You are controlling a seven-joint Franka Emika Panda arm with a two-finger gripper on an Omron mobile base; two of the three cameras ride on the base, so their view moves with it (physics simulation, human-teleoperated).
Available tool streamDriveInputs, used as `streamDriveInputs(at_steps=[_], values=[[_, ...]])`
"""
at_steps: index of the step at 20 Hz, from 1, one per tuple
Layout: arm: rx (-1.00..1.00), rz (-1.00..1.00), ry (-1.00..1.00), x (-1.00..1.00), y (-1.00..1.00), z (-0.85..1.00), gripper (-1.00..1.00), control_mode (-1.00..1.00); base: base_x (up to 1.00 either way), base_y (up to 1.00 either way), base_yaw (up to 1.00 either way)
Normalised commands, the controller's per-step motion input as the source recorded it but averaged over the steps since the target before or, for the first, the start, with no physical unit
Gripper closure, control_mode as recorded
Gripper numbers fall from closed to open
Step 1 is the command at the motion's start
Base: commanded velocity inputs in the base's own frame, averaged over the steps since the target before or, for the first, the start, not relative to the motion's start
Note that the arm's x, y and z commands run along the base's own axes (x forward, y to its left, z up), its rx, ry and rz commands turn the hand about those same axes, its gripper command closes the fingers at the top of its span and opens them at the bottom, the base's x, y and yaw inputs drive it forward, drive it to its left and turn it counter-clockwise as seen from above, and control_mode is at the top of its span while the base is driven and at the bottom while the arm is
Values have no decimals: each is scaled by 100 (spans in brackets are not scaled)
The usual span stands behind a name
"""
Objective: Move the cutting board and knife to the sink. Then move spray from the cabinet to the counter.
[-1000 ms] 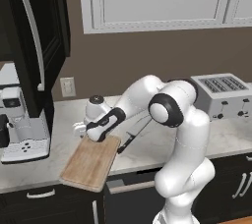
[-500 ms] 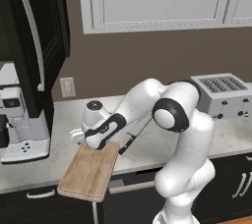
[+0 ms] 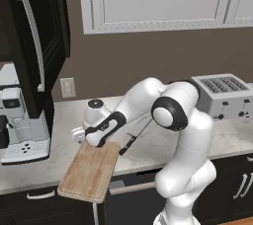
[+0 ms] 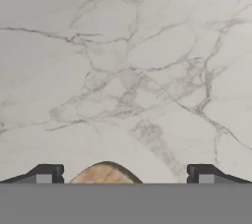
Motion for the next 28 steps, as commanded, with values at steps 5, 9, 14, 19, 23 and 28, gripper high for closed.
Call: streamDriveInputs(at_steps=[5, 9, 14, 19, 23, 28], values=[[0, 7, 0, 27, -5, 8, -100, -100, 0, 0, 0], [0, 2, -5, -4, 1, 23, -100, -100, 0, 0, 0], [0, 0, -4, -26, 2, 38, -100, -100, 0, 0, 0], [0, 0, 0, -44, -2, 38, -100, -100, 0, 0, 0], [1, 0, 0, -40, -11, 43, -100, -100, 0, 0, 0], [3, 0, 0, -48, -13, 41, -100, -100, 0, 0, 0]])
